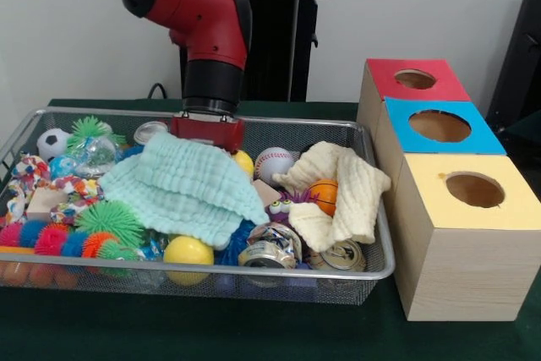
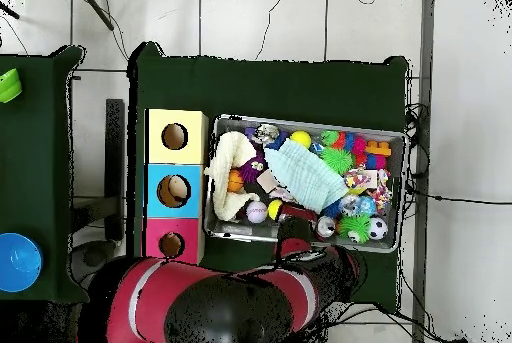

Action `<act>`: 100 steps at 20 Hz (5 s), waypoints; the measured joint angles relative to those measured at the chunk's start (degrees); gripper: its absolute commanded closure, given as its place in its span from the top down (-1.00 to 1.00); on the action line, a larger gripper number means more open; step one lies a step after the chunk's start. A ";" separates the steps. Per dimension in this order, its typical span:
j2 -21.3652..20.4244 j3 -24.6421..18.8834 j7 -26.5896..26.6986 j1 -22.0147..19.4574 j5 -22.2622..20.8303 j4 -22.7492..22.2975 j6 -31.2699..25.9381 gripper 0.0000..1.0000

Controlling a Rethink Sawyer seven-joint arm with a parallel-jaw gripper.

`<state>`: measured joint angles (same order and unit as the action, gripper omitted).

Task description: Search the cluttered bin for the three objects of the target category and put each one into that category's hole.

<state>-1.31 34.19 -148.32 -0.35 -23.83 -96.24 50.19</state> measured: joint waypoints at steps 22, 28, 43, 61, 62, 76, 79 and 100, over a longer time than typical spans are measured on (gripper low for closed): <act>3.13 2.80 -0.01 -11.51 2.57 0.51 18.04 1.00; 0.57 3.64 0.00 -15.83 -3.40 0.47 23.07 1.00; -3.72 5.71 0.00 -15.73 -9.66 0.33 23.07 1.00; -4.93 6.02 -0.01 -12.17 -16.27 -0.07 20.62 1.00; -5.45 6.00 -0.02 -11.46 -17.86 -0.16 19.47 1.00; -14.28 4.65 -5.58 -9.75 -34.83 -0.83 4.16 1.00; -15.44 3.85 -5.73 -11.46 -34.23 -1.06 4.03 1.00; -11.14 2.38 -5.73 -12.86 -13.63 -1.63 4.21 1.00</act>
<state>-12.45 36.57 -154.05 -13.21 -37.46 -97.87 54.40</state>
